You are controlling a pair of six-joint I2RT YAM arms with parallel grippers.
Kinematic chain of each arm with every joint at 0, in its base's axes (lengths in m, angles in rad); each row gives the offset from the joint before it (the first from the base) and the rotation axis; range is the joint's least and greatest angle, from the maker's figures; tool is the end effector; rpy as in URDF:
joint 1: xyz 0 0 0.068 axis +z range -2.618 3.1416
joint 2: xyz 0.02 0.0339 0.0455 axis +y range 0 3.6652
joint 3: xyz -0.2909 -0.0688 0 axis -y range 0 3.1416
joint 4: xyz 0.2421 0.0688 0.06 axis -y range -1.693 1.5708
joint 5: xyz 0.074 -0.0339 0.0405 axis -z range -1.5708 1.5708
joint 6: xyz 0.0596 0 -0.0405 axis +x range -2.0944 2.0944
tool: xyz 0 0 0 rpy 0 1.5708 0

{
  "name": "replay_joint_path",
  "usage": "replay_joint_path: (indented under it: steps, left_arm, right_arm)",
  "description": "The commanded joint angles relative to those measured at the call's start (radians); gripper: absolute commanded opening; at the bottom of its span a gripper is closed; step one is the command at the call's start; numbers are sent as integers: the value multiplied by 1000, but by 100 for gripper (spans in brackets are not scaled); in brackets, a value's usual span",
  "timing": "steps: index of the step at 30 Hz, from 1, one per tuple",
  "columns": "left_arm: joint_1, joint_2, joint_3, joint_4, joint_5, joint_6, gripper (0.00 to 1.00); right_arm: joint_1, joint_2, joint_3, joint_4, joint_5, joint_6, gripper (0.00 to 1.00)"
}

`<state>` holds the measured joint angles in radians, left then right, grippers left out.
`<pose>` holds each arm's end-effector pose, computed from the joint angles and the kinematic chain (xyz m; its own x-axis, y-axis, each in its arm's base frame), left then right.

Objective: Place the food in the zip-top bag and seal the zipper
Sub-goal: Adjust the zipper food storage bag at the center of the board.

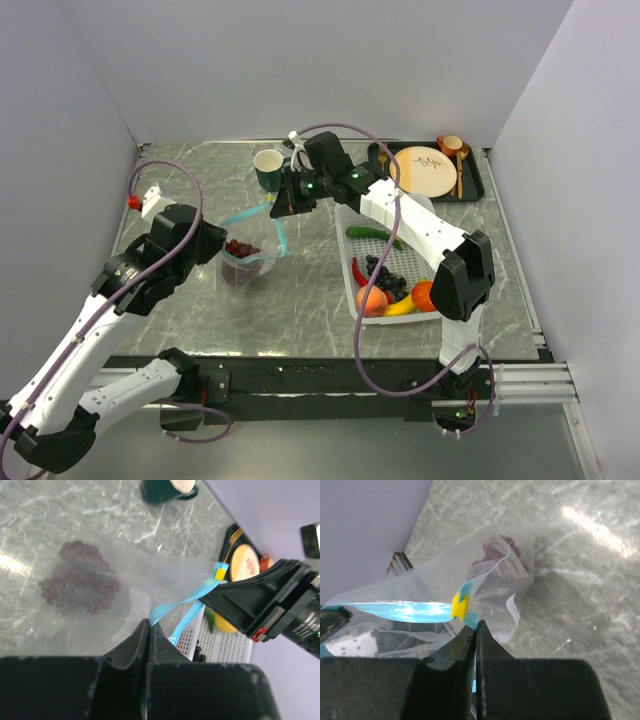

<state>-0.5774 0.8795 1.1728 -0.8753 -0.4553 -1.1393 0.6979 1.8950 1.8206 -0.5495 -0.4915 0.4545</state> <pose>0.1446 -0.0629 0.3949 -0.3584 -0.7402 -0.5689 -0.3421 0.6711 -0.6577 0.3353 0.3180 0.3572 -0.7797 -0.1488 -0.6082 -0.5762 0.5506 0.6040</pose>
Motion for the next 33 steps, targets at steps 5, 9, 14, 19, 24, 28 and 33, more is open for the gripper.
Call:
replay_joint_path:
  steps: [5, 9, 14, 19, 24, 28, 33]
  left_arm:
    - [4, -7, 24, 33, -76, 44, 2]
    - [2, 25, -79, 126, 42, 30, 1]
    - [2, 70, -140, 199, 96, 27, 1]
    - [4, 114, -145, 220, 101, 46, 1]
    - [4, 133, -165, 268, 135, 49, 1]
    - [2, 148, -176, 303, 167, 49, 1]
    - [4, 162, -182, 325, 196, 61, 1]
  right_arm:
    - [-6, 44, -52, 23, 17, -10, 14]
    - [-8, 70, -124, 43, 50, -11, 14]
    - [-17, 21, -199, 69, 102, -7, 20]
    - [-60, -89, -271, 71, 229, 0, 34]
    - [-126, -292, -371, 80, 323, -7, 59]
    - [-170, -414, -483, 31, 408, -37, 64]
    - [-238, -494, -605, -82, 481, -80, 68]
